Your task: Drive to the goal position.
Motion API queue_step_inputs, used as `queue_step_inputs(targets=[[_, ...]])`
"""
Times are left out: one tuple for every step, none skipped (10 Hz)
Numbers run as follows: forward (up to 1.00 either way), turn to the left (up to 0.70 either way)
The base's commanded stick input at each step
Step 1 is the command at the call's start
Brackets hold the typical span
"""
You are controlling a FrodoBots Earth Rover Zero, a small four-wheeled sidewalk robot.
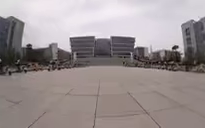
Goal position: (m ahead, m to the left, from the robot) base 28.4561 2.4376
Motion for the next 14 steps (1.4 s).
queue_step_inputs(targets=[[0.7, 0.01], [0.7, 0.01], [0.7, 0.01], [0.7, 0.01], [0.7, 0.01], [0.7, 0.01], [0.7, 0.01], [0.7, 0.01], [0.7, 0.01], [0.7, 0.01], [0.7, 0.01], [0.7, 0.01], [0.7, 0.01], [0.7, 0.01]])
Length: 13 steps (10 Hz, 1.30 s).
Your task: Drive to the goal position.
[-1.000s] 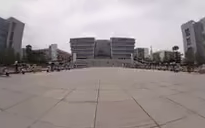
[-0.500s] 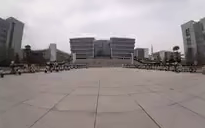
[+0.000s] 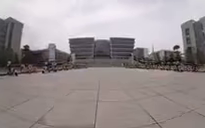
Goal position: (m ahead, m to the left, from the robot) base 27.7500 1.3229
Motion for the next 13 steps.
queue_step_inputs(targets=[[0.7, 0.01], [0.7, 0.08], [0.7, 0.1], [0.7, 0.05], [0.7, 0.03], [0.7, 0.02], [0.7, 0.02], [0.7, 0.02], [0.7, 0.02], [0.7, 0.02], [0.7, 0.02], [0.7, 0.02], [0.7, 0.02]])
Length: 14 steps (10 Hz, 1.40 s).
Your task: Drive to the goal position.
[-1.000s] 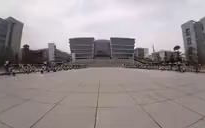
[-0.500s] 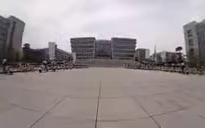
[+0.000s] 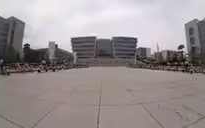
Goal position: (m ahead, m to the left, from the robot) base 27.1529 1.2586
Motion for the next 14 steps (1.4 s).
queue_step_inputs(targets=[[0.7, 0.02], [0.7, 0.02], [0.7, 0.02], [0.7, 0.02], [0.7, 0.02], [0.7, 0.02], [0.7, 0.02], [0.7, 0.02], [0.7, 0.02], [0.7, 0.02], [0.7, 0.02], [0.7, 0.02], [0.7, 0.02], [0.7, 0.02]])
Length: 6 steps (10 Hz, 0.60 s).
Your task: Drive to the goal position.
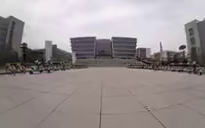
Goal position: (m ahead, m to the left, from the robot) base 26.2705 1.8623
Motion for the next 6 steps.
queue_step_inputs(targets=[[0.7, 0.02], [0.7, 0.02], [0.7, 0.02], [0.7, 0.02], [0.7, 0.02], [0.7, 0.02]])
